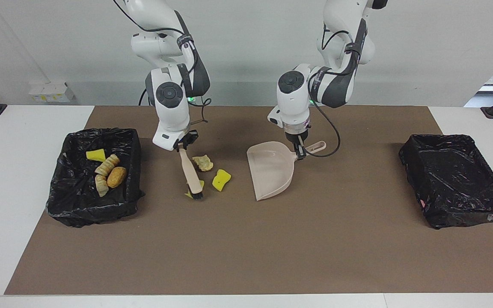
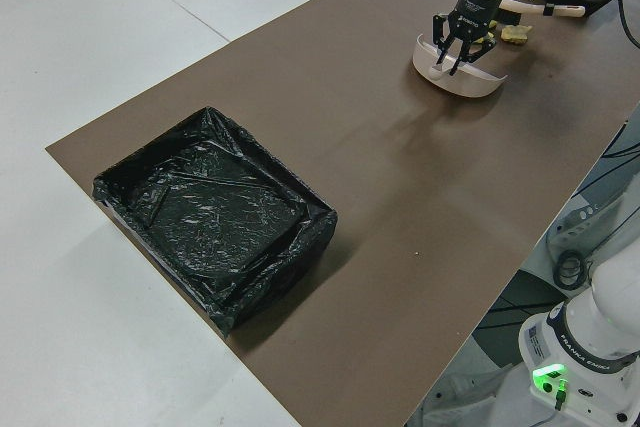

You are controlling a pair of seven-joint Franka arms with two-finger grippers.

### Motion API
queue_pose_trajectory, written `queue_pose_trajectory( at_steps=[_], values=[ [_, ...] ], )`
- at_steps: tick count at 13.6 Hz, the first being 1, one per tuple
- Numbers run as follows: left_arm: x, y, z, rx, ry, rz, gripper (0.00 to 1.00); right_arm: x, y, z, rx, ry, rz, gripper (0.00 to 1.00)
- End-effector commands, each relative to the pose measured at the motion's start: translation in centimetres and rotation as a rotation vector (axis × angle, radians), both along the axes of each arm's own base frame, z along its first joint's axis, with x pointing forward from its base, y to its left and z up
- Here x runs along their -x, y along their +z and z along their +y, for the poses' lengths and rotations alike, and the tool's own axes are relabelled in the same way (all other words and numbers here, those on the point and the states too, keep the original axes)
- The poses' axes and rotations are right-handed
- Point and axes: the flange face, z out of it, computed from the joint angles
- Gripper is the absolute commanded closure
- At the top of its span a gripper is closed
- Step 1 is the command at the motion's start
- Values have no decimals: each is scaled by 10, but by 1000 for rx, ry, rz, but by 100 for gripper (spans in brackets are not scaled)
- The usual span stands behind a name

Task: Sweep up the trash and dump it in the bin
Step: 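Sweep the remaining pieces toward the dustpan with the right gripper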

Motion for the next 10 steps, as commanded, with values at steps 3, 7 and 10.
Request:
queue_pose_trajectory(
  at_steps=[3, 7, 10],
  values=[
    [15, -3, 6, -8, -18, -7, 100, -4, 49, -41, -7, -89, 12, 100],
    [20, -8, 13, -15, -15, 3, 100, 37, 17, -71, 37, -171, -48, 100],
    [20, -8, 14, -13, -10, 5, 100, 49, -8, -38, 63, -212, -50, 100]
  ],
)
